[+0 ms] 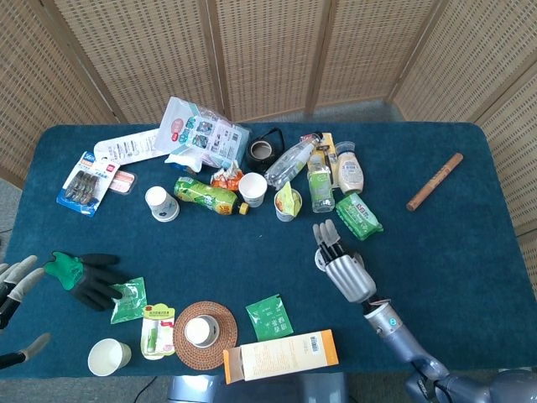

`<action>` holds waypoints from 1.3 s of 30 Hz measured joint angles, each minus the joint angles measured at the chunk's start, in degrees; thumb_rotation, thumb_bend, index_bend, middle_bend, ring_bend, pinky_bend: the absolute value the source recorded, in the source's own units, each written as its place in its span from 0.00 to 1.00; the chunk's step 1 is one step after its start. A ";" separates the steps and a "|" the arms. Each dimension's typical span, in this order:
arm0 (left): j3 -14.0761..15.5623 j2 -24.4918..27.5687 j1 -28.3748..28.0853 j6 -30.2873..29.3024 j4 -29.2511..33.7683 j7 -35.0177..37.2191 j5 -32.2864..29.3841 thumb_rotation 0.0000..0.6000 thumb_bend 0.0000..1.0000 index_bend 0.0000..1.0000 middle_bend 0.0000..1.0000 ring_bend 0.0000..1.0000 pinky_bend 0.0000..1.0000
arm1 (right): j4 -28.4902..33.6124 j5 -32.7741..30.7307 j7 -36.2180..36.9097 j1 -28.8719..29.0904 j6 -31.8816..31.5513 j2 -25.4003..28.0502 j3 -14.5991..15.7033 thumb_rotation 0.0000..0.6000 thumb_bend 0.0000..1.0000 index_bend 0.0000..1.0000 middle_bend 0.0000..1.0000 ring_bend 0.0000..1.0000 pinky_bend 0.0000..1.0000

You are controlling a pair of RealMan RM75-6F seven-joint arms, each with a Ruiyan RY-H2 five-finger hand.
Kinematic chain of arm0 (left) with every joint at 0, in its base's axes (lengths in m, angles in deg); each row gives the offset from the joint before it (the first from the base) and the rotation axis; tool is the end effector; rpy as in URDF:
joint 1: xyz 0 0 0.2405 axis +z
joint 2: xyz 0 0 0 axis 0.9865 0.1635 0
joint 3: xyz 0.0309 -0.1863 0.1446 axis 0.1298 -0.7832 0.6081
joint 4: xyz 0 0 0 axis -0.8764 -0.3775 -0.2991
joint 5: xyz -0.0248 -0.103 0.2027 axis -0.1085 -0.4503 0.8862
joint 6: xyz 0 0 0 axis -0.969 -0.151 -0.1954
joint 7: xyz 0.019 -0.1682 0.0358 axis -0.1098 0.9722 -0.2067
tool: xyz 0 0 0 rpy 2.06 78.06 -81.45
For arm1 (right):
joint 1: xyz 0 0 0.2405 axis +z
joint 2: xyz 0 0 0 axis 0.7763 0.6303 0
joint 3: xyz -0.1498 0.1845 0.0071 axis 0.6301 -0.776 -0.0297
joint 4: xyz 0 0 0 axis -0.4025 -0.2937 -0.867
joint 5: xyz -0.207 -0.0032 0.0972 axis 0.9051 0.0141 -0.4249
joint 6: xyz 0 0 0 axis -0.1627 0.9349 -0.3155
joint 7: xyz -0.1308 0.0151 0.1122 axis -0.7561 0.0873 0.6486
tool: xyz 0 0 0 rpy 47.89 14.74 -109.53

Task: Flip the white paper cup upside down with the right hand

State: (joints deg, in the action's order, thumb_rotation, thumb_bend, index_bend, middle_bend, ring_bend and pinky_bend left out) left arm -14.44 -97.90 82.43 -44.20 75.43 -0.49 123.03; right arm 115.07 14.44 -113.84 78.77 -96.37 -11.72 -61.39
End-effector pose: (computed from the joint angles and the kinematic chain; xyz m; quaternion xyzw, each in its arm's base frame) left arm -0.2486 0.1289 0.1870 -0.6503 -0.3870 -0.4404 0.4832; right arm -0.1791 -0.2896 -0.0516 0.7462 0.2170 0.1946 0.5985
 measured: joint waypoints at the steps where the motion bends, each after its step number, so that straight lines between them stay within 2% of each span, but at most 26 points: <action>1: 0.02 0.01 -0.01 0.03 -0.01 0.02 0.03 1.00 0.27 0.00 0.00 0.00 0.00 | 0.26 0.15 -0.09 -0.05 -0.07 0.10 0.06 1.00 0.23 0.10 0.00 0.00 0.00; 10: -0.01 0.04 -0.05 0.04 0.00 0.12 -0.08 1.00 0.27 0.00 0.00 0.00 0.00 | 4.09 1.16 -0.70 -0.73 -1.45 2.25 -0.16 1.00 0.23 0.09 0.00 0.00 0.00; 19: -0.04 0.21 -0.07 -0.07 -0.05 0.65 -0.23 1.00 0.27 0.00 0.00 0.00 0.00 | 8.51 2.61 7.14 -1.55 -5.01 7.75 -0.48 1.00 0.25 0.09 0.00 0.00 0.00; 25: 0.04 0.20 -0.02 -0.08 0.04 0.47 -0.03 1.00 0.27 0.00 0.00 0.00 0.00 | 12.50 1.74 17.91 -3.18 -7.70 11.87 -0.72 1.00 0.19 0.09 0.00 0.00 0.00; 29: 0.10 0.10 0.02 0.07 0.16 -0.02 0.06 1.00 0.27 0.00 0.00 0.00 0.00 | 15.44 -0.72 28.32 -4.50 -8.30 14.60 -1.09 1.00 0.13 0.09 0.00 0.00 0.00; 35: -0.04 -0.28 0.03 0.50 0.54 -1.49 -0.24 1.00 0.27 0.00 0.00 0.00 0.00 | 20.58 -4.97 43.70 -6.50 -8.05 19.28 -1.50 1.00 0.11 0.08 0.00 0.00 0.00; 39: -0.24 -0.68 0.09 0.77 0.97 -2.79 -0.65 1.00 0.27 0.00 0.00 0.00 0.00 | 26.37 -9.41 47.42 -8.52 -7.80 22.23 -2.20 1.00 0.09 0.06 0.00 0.00 0.00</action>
State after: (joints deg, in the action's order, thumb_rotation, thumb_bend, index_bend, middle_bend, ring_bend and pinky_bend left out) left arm -14.68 -98.58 82.52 -43.44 76.41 -3.28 122.38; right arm 141.44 5.03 -66.42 70.25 -104.17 10.51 -63.60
